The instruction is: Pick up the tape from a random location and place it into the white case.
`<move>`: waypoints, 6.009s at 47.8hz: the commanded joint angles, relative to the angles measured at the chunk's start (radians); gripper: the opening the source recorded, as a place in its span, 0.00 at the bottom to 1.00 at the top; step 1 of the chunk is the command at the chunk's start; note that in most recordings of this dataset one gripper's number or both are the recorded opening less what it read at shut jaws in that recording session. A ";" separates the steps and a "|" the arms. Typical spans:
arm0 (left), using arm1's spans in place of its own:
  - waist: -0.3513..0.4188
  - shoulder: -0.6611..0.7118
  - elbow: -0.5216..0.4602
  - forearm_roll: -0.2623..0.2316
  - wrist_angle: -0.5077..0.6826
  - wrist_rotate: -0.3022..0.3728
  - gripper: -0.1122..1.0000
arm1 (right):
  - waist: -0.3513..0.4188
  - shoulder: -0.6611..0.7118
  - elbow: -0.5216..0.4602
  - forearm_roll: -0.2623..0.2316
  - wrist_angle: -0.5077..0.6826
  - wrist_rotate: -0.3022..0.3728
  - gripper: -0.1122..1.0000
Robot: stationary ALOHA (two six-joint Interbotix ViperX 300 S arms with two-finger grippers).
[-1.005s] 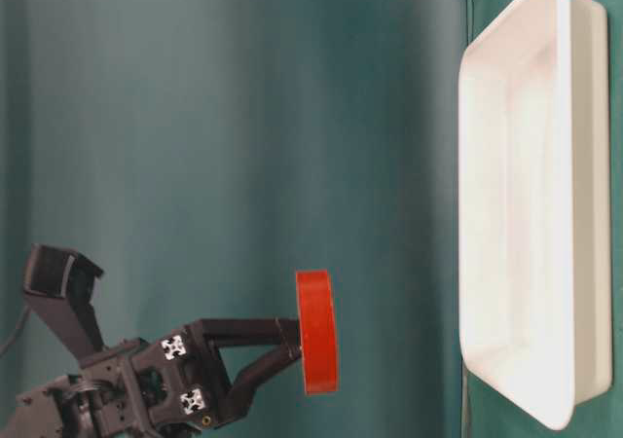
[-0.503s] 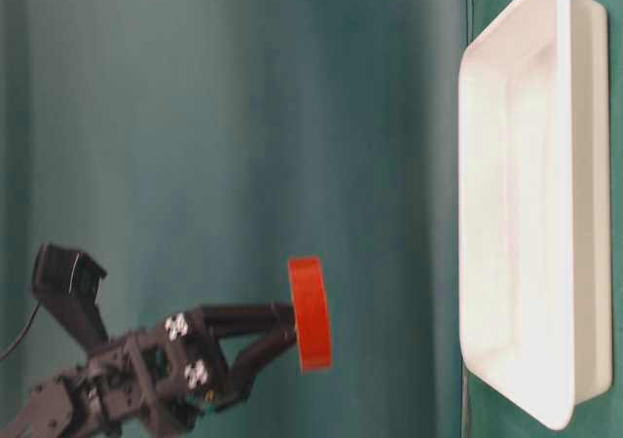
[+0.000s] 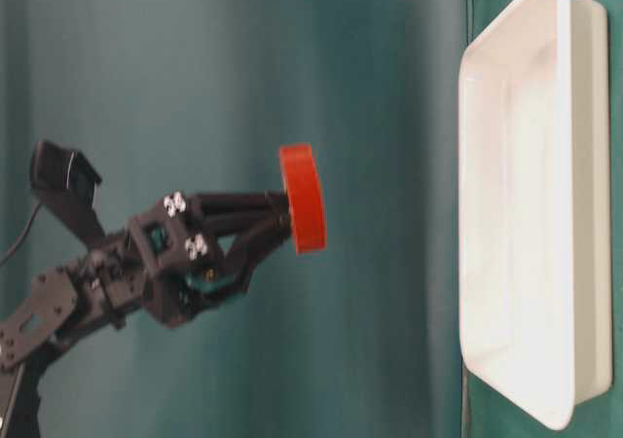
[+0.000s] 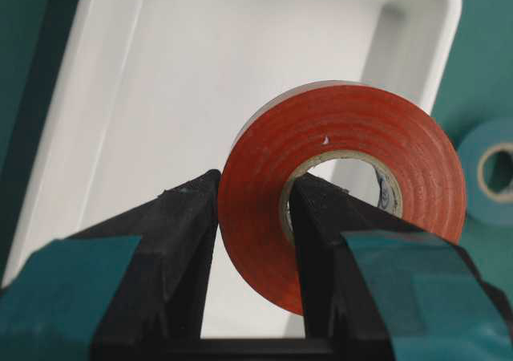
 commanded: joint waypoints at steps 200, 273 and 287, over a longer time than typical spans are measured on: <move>0.061 0.133 0.195 0.002 -0.264 0.023 0.96 | 0.002 0.012 -0.029 -0.005 0.020 0.008 0.93; -0.253 -0.110 0.215 0.002 -0.187 0.021 0.96 | 0.003 0.008 -0.044 0.008 0.040 0.015 0.93; -0.272 -0.322 0.399 0.002 -0.327 0.020 0.96 | 0.002 0.002 -0.046 0.008 0.043 0.015 0.93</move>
